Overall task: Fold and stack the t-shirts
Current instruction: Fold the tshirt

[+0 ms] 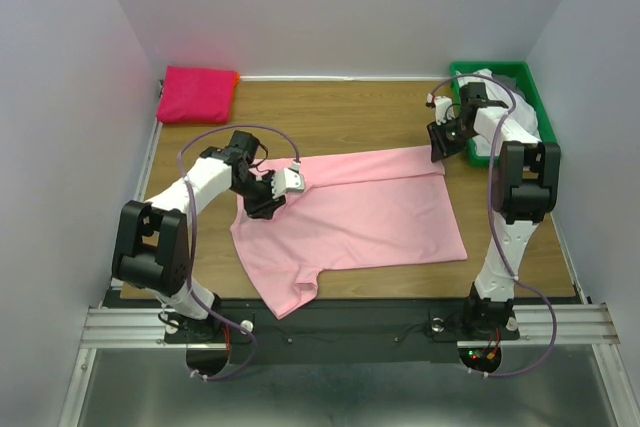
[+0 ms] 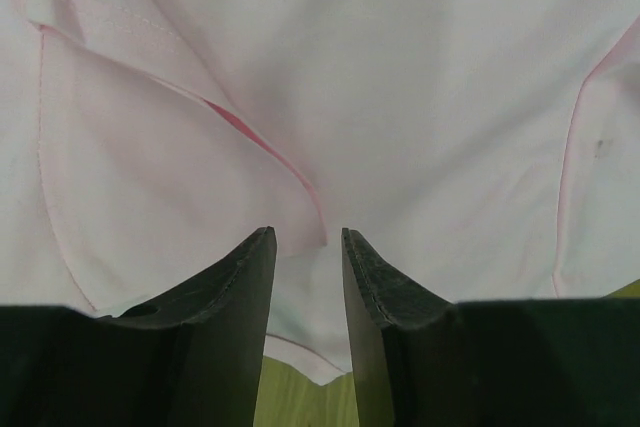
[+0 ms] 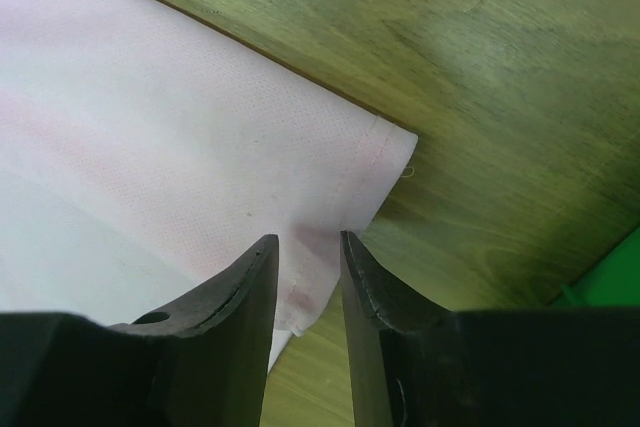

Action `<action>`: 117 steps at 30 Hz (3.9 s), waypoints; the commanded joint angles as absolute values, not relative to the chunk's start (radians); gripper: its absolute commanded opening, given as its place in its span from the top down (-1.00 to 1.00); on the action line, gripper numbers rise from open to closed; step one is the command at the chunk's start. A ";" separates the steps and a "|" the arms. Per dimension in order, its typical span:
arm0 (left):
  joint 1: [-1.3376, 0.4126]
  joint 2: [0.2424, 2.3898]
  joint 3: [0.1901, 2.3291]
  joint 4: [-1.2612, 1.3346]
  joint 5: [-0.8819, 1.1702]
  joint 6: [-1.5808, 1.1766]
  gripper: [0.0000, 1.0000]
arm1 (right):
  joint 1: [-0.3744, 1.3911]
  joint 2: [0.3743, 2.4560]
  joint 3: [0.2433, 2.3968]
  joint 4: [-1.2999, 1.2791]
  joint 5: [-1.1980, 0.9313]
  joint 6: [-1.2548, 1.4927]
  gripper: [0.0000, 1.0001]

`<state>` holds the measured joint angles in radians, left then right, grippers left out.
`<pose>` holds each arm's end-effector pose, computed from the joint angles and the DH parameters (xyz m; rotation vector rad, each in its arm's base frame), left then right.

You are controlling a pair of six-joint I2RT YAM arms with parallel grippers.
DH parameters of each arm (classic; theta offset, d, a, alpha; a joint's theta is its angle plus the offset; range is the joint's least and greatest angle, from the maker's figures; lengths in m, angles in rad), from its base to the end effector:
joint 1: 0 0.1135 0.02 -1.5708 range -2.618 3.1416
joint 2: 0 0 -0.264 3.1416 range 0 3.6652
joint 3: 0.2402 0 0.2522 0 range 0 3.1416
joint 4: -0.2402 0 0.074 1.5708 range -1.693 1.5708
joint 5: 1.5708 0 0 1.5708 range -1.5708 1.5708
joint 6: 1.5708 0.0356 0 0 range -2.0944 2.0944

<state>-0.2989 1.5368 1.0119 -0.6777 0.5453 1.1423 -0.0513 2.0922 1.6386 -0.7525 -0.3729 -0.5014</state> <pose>0.2723 -0.1032 0.2091 1.7841 1.8303 -0.4567 0.4363 -0.0094 0.1889 -0.6866 2.5830 0.3504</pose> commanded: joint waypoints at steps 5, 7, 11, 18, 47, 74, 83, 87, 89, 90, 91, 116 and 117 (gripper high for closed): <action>-0.273 1.669 1.221 -0.540 0.617 0.922 0.09 | -0.048 2.068 1.681 -0.767 -0.373 -0.511 0.28; -0.275 1.709 1.249 -0.494 0.620 0.853 0.09 | -0.048 2.072 1.686 -0.767 -0.371 -0.508 0.32; -0.308 1.831 1.330 -0.373 0.511 0.691 0.25 | -0.048 2.091 1.701 -0.767 -0.367 -0.497 0.39; -0.414 1.933 1.367 -0.396 0.463 0.704 0.38 | -0.046 2.118 1.724 -0.769 -0.370 -0.485 0.44; -0.477 1.856 1.285 -0.385 0.571 0.623 0.28 | -0.035 2.140 1.750 -0.785 -0.368 -0.472 0.42; -0.138 1.830 1.118 -0.334 0.428 0.528 0.27 | -0.002 2.175 1.686 -0.787 -0.379 -0.482 0.41; -0.055 2.080 1.431 -0.406 0.379 0.583 0.34 | 0.054 2.362 1.880 -0.732 -0.302 -0.347 0.40; -0.043 2.115 1.616 -0.507 0.409 0.617 0.32 | 0.054 2.434 2.051 -0.735 -0.281 -0.290 0.38; -0.040 2.094 1.638 -0.538 0.432 0.650 0.25 | 0.054 2.424 2.079 -0.742 -0.302 -0.285 0.32; -0.040 2.056 1.632 -0.560 0.458 0.663 0.22 | 0.055 2.409 2.074 -0.750 -0.337 -0.282 0.31; -0.041 2.034 1.626 -0.567 0.466 0.666 0.17 | 0.055 2.373 2.063 -0.752 -0.357 -0.281 0.28; -0.060 1.977 1.285 -0.361 0.469 0.506 0.14 | 0.063 2.419 2.028 -0.746 -0.276 -0.339 0.23; -0.058 1.999 1.313 -0.359 0.469 0.503 0.14 | 0.063 2.431 2.070 -0.747 -0.278 -0.328 0.23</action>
<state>-0.0578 1.9167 1.2701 -0.3950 0.4965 0.5331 0.0540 2.3466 1.9816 -0.7578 -0.3260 -0.3435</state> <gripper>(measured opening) 0.435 0.383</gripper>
